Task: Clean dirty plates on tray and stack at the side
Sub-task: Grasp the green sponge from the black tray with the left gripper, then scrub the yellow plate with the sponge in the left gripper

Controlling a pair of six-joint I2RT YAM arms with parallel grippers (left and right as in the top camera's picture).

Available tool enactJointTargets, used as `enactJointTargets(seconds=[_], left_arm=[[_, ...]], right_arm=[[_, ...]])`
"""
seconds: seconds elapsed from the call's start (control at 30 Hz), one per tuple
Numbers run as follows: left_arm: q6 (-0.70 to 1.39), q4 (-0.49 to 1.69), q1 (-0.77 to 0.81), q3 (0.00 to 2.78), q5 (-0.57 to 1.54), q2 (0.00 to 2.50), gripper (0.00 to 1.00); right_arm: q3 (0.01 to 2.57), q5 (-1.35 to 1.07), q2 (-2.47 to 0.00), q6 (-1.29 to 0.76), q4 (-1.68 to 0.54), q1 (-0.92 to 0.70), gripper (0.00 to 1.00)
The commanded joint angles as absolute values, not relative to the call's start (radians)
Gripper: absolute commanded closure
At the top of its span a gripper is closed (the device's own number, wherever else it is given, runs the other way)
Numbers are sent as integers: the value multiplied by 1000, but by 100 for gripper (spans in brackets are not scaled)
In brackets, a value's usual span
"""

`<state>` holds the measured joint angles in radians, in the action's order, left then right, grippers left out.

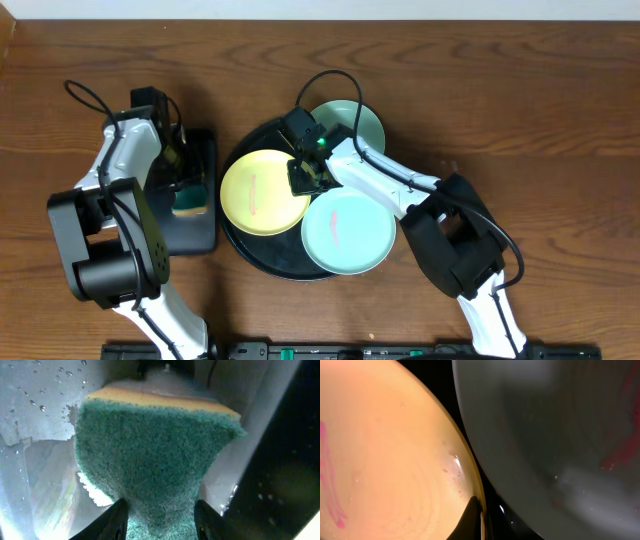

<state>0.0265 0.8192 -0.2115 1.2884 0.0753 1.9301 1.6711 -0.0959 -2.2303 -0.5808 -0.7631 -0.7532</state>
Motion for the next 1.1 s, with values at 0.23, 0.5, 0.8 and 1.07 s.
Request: enactJointTargets(seconds=[0.23,0.5,0.8,1.07], left_arm=[[36,781,-213,1243,67,1947,92],[35,806,-213,1269,67,1906,93],[35,880,-203,1314,147,1663,93],[125,930,-90,1307,177,1599,92]], right_arm=[[1667,-79,-2275,-560,-767,-761,99],[1667,-78,-2275,-549,-767,-760,99],[1667,-79,-2275,-542,-767,-759,99],[1667,-80,-2275,-542,-773,-753,99]])
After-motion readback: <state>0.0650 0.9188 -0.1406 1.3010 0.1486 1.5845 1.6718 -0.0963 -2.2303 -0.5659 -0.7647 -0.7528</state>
